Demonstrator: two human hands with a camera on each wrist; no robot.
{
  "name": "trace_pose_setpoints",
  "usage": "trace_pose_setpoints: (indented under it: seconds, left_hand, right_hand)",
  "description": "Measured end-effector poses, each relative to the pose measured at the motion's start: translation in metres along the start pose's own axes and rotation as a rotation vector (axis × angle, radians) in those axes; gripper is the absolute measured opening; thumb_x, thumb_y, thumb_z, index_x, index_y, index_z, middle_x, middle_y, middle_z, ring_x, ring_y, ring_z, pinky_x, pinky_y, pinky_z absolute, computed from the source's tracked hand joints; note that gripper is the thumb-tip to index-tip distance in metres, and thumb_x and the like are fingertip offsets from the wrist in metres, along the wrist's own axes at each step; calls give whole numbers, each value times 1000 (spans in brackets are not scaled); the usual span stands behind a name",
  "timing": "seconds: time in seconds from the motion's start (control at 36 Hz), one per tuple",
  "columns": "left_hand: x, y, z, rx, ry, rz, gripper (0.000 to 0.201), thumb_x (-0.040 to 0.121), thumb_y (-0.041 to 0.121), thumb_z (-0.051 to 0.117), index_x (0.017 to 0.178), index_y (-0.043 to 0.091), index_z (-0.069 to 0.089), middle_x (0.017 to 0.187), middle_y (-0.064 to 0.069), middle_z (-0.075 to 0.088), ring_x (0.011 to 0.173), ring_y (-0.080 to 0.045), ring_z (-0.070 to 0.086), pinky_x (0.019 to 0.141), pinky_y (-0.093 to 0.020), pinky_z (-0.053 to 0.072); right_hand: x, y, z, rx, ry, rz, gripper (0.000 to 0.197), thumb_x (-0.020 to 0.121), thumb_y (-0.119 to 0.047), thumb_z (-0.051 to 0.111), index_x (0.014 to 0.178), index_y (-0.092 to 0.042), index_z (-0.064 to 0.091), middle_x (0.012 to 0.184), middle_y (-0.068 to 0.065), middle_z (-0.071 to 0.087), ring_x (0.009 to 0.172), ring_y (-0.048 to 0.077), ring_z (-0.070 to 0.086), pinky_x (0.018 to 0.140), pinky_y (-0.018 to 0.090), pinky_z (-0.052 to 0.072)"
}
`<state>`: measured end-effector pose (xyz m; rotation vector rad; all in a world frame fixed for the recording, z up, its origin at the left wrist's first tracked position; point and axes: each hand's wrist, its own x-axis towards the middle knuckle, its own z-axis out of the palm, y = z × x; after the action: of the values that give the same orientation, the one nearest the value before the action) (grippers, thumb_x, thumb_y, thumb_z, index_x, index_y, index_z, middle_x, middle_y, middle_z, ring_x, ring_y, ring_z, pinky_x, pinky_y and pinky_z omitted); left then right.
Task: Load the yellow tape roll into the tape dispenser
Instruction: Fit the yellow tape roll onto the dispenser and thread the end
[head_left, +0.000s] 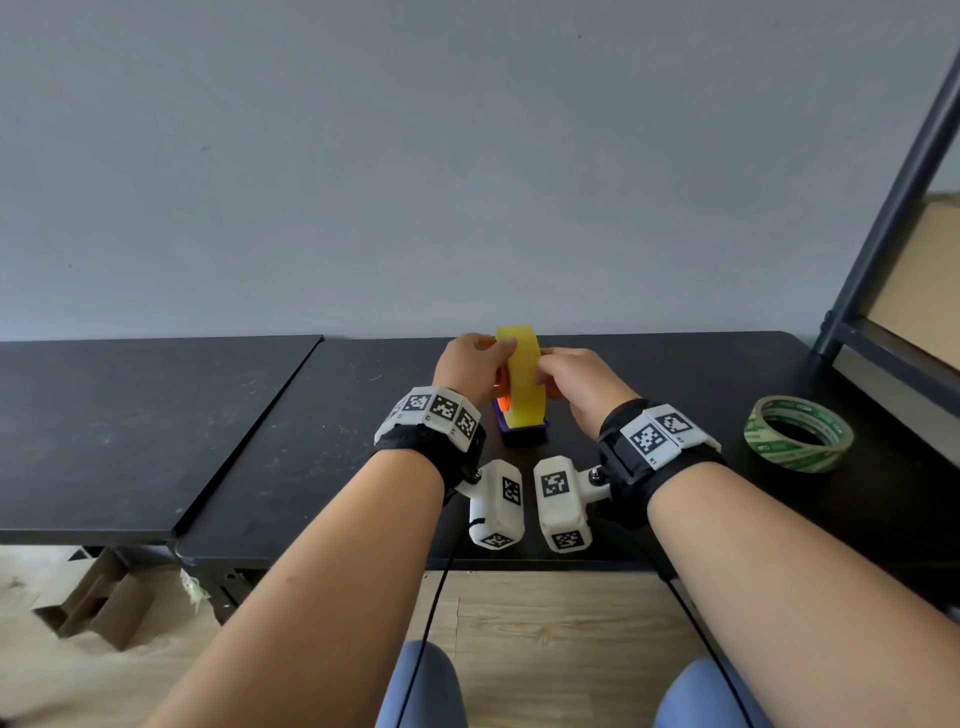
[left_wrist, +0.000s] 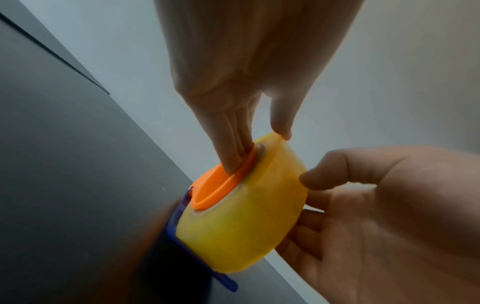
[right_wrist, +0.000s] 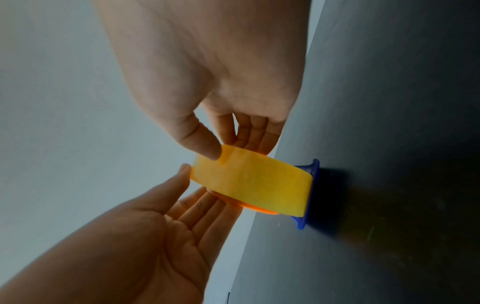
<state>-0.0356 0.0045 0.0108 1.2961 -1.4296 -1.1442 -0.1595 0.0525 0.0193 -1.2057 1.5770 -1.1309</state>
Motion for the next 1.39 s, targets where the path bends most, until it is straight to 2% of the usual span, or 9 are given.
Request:
trace_pose_setpoints:
  seconds: [0.17,0.36,0.53,0.64,0.75,0.86,0.92,1.11,1.39]
  left_hand:
    - [-5,4,-4,-55,-94,-80,48,88,19,64,133,5,53,110,-15,69,100,-32,69,90,-48,57]
    - [-9,1,-8,-146,-113,-124,62,76,-1,68,135,8,53,117,-22,67,108,-37,67,92,-52,55]
    - [-8,-1,-4,-164,-100,-94,63,79,2,70,139,6,49,124,-22,63,105,-34,67,93,-51,55]
    - [-12,0,-4,-157,-95,-45,52,88,2,65,138,4,52,115,-20,66,99,-31,66,93,-47,55]
    - [-15,1,-1,-143,-68,-23,45,92,7,61,136,3,53,101,-13,66,92,-26,63,91,-46,56]
    - [-15,3,0,-71,-38,24,28,95,15,58,119,2,65,80,-5,62,78,-21,60,86,-48,58]
    - [-16,3,0,-44,-15,44,25,94,20,58,107,2,70,77,-7,62,73,-21,59,84,-51,59]
    - [-17,4,-2,1,-32,56,21,92,22,58,73,20,66,83,-13,63,79,-23,61,85,-51,59]
    - [-21,7,-6,-70,-108,-32,22,84,2,62,72,20,64,88,-15,60,84,-26,58,93,-54,54]
  right_hand:
    - [-3,0,-1,36,1,19,17,80,-10,52,85,-7,68,109,20,68,109,36,63,101,50,49]
    - [0,5,0,67,-11,34,24,63,-25,53,79,-12,64,117,26,65,112,40,61,101,56,48]
    - [0,2,0,76,15,48,13,81,-10,52,79,-8,64,101,17,62,113,39,61,98,50,52]
    - [-2,1,1,62,7,42,31,79,-5,50,104,2,68,112,25,67,113,41,62,99,51,51]
    - [-5,1,2,67,-6,26,28,80,-2,48,95,-9,70,120,28,64,111,39,63,101,50,50]
    - [-6,2,2,63,-12,27,24,74,-7,51,90,-5,69,121,28,64,113,41,61,103,53,47]
    - [-3,5,2,55,5,16,40,64,-15,52,97,1,68,119,28,64,113,42,61,102,56,47]
    - [-3,5,2,39,15,15,41,67,-15,50,100,1,69,115,26,67,110,40,63,100,53,49]
    - [-4,5,4,55,45,69,42,73,-19,55,106,3,66,118,24,67,110,38,63,102,53,48]
